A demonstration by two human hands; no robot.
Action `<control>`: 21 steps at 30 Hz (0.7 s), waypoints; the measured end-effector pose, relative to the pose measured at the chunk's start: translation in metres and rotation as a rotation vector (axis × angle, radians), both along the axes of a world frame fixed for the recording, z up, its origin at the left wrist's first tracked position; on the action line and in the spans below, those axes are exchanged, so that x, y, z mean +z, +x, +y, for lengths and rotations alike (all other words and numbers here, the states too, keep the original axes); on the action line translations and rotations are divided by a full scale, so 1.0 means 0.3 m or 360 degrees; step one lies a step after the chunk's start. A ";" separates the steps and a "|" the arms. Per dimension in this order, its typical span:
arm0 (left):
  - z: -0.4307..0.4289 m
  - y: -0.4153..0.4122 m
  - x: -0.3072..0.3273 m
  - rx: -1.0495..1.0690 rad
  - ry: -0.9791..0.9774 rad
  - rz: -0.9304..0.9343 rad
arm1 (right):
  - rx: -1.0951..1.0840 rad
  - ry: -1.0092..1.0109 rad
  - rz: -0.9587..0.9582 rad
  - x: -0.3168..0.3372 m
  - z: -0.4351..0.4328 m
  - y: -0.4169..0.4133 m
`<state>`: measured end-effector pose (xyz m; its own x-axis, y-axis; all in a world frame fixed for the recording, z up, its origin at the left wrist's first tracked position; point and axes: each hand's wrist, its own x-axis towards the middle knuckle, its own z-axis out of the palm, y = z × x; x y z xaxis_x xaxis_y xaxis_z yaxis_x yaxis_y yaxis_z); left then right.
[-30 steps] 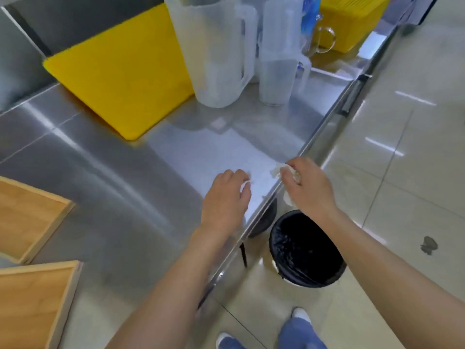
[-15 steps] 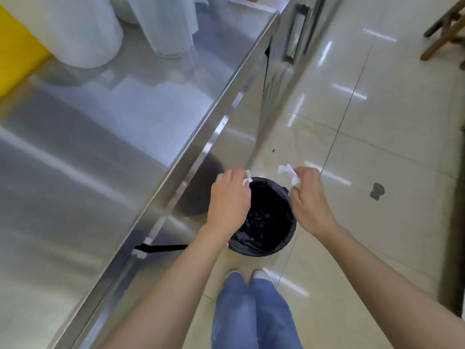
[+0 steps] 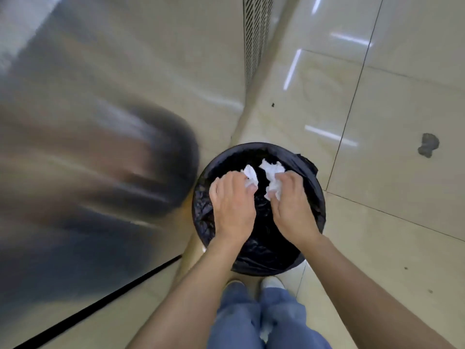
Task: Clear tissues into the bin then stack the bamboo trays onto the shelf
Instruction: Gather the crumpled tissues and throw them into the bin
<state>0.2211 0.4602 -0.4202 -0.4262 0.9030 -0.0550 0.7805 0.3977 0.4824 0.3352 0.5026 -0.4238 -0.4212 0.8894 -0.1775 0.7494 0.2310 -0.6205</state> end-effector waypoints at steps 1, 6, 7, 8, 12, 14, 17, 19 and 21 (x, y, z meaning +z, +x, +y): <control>-0.011 0.002 -0.072 -0.0155 -0.0382 0.0081 | 0.0218 -0.0054 -0.0318 -0.081 -0.003 0.008; -0.045 -0.038 -0.158 -0.0569 -0.1242 -0.0002 | 0.0703 -0.0272 -0.0885 -0.166 0.004 0.068; -0.044 -0.045 -0.119 -0.0538 -0.1111 0.0021 | 0.0685 -0.0235 -0.0837 -0.125 0.014 0.073; -0.039 -0.051 -0.066 -0.0512 -0.0971 0.0052 | 0.0658 -0.0197 -0.0794 -0.074 0.026 0.076; -0.029 -0.084 0.211 -0.0475 -0.0664 0.0168 | 0.0568 -0.0034 -0.0723 0.195 0.061 0.087; -0.031 -0.101 0.374 -0.0446 -0.0591 0.0195 | 0.0530 0.0026 -0.0690 0.359 0.075 0.090; -0.049 -0.117 0.628 -0.0415 -0.0487 0.0220 | 0.0507 0.0125 -0.0629 0.610 0.086 0.090; -0.060 -0.125 0.790 -0.0405 -0.0422 0.0237 | 0.0511 0.0171 -0.0572 0.769 0.088 0.086; -0.070 -0.134 0.935 -0.0384 -0.0327 0.0256 | 0.0512 0.0252 -0.0486 0.918 0.088 0.082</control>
